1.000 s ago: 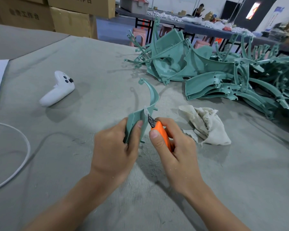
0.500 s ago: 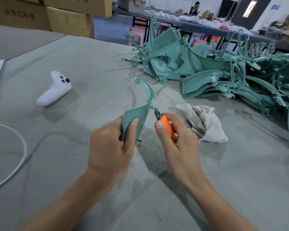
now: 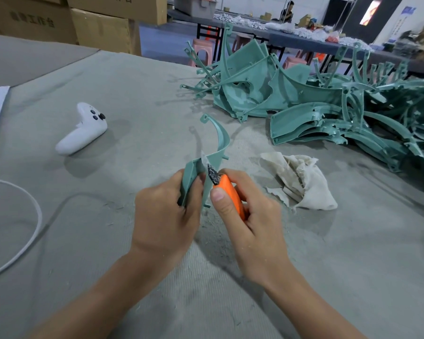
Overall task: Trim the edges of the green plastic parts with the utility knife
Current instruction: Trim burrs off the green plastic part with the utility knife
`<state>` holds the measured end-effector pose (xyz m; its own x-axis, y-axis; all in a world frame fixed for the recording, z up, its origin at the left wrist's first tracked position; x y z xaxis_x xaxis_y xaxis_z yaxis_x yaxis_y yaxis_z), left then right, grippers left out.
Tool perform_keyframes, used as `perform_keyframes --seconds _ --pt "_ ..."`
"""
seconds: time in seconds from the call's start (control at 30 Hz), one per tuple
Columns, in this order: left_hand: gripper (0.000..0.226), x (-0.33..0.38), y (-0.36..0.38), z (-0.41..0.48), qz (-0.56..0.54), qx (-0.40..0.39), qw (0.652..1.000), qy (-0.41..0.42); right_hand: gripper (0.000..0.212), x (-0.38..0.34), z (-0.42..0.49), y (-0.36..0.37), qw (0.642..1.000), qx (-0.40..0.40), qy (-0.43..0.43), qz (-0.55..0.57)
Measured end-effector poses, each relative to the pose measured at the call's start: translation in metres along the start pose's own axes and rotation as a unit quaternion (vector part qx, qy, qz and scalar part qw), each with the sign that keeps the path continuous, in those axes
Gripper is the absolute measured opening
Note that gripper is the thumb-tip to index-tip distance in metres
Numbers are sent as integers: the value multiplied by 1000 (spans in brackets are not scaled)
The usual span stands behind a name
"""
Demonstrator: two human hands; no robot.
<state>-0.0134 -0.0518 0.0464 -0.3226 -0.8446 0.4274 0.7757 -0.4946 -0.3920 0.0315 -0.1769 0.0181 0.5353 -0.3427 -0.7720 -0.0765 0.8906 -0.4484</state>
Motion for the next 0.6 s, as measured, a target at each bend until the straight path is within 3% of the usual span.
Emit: perform_keyframes --seconds 0.3,0.6 --pt "35 2 -1 -4 29 10 999 10 22 31 13 -21 998 31 56 -1" --pt "32 4 -4 -1 12 12 1000 24 25 11 8 -12 998 -34 4 57"
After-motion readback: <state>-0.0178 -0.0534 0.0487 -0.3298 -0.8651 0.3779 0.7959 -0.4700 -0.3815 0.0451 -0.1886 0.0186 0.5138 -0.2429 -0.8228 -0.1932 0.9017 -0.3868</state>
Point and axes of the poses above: each hand's wrist, its own z-axis towards the middle knuckle, its own y-axis out of the palm, x = y × z, the point moved 10 cm from there along z, towards the middle knuckle, and after that the axes turned 5 degrees about y, right-handed, at the moved point
